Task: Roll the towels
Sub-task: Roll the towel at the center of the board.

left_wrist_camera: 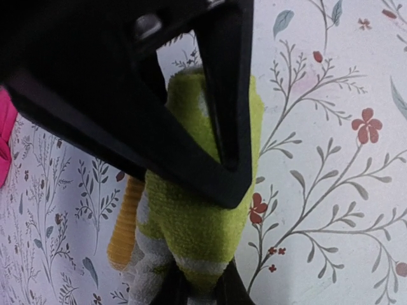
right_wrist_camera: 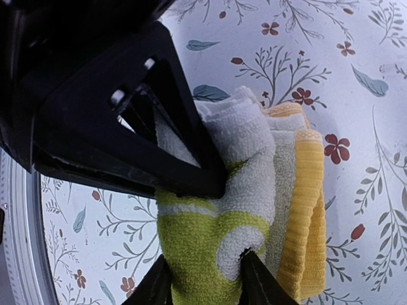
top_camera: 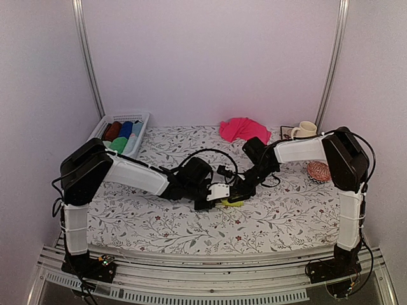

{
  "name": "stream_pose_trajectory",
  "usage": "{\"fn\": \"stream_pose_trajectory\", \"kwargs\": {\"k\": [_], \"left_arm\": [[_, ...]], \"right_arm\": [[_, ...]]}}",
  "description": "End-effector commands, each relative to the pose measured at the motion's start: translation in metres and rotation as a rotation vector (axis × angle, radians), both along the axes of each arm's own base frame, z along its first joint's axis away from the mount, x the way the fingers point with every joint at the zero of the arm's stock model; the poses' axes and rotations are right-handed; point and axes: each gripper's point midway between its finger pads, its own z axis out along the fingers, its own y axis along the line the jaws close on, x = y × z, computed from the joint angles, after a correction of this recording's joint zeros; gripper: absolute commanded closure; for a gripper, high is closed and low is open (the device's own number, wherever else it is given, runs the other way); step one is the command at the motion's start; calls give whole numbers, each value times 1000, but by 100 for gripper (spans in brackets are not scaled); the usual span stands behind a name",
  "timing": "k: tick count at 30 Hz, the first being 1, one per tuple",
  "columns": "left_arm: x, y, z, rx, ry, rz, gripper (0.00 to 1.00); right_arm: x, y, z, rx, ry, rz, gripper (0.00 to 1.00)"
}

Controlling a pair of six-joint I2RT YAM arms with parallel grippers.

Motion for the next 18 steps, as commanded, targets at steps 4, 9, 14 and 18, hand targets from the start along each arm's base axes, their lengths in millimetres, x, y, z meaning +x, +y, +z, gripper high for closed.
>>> {"fn": "stream_pose_trajectory", "kwargs": {"k": [4, 9, 14, 18], "left_arm": [[-22, 12, -40, 108, 115, 3, 98], [-26, 13, -49, 125, 169, 13, 99], [-25, 13, -54, 113, 234, 32, 100], [-21, 15, -58, 103, 288, 74, 100]], "right_arm": [[20, 0, 51, 80, -99, -65, 53], [36, -13, 76, 126, -94, -194, 43], [41, -31, 64, 51, 126, -404, 40], [34, -45, 69, 102, 169, -502, 37]]}}
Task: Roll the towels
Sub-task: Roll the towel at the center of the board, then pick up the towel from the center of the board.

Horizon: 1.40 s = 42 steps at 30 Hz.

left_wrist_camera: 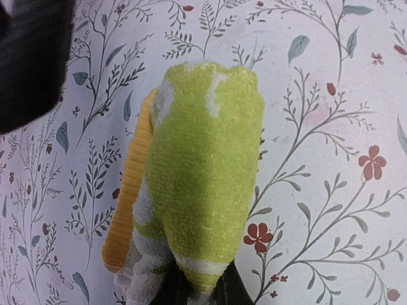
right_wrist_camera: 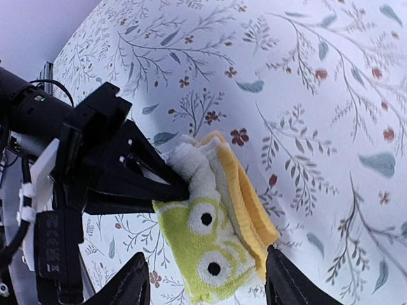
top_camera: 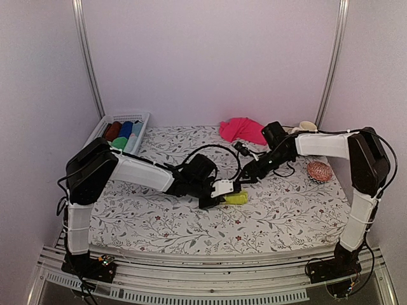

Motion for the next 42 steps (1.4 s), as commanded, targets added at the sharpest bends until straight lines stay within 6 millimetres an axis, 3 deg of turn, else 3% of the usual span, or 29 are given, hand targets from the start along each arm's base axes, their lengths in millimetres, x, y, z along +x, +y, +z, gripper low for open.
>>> {"fn": "stream_pose_trajectory", "kwargs": {"k": [1, 6, 17, 22, 30, 42], "left_arm": [[-23, 28, -56, 124, 208, 45, 100], [-15, 22, -58, 113, 251, 125, 100], [2, 4, -65, 148, 384, 379, 100], [5, -1, -69, 145, 430, 441, 100], [0, -14, -74, 100, 552, 506, 100], [15, -17, -77, 84, 555, 639, 100]], "right_arm": [[-9, -19, 6, 53, 135, -176, 37], [-10, -37, 5, 91, 255, -346, 36], [-26, -44, -13, 190, 425, -524, 34], [-14, -52, -17, 228, 444, -620, 33], [17, -48, -28, 254, 478, -735, 33], [31, -48, -67, 201, 555, -841, 33]]}}
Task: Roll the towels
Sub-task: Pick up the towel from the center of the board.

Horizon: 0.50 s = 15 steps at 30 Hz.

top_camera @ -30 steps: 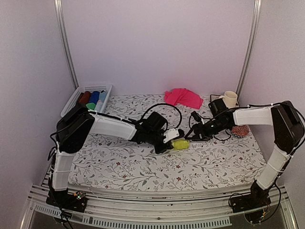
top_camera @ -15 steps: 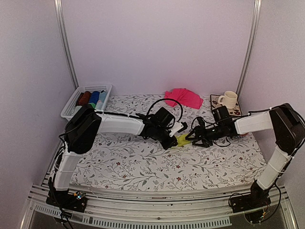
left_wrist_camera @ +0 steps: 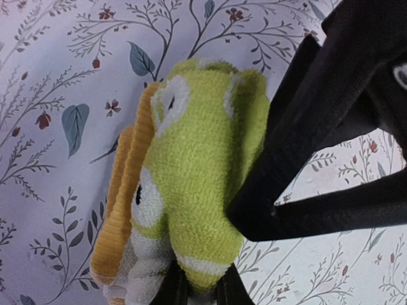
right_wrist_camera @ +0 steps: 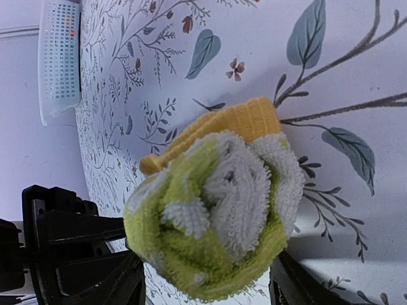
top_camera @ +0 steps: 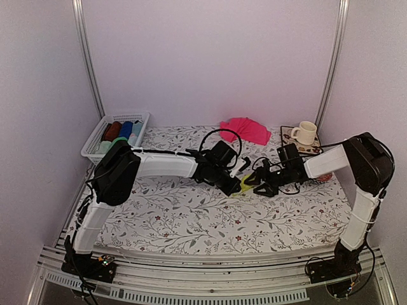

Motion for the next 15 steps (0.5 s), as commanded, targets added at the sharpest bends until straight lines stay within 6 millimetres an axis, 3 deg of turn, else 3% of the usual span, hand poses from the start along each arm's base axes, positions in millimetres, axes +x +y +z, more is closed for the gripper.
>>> {"fn": "stream_pose_trajectory", "kwargs": {"k": [1, 12, 15], "left_arm": [[-29, 39, -79, 203, 158, 58, 100], [-38, 33, -81, 183, 175, 40, 100], [-38, 32, -79, 175, 172, 37, 100]], "right_arm": [[22, 4, -6, -17, -11, -49, 33], [30, 22, -32, -44, 20, -39, 33], [29, 25, -37, -44, 25, -34, 41]]}}
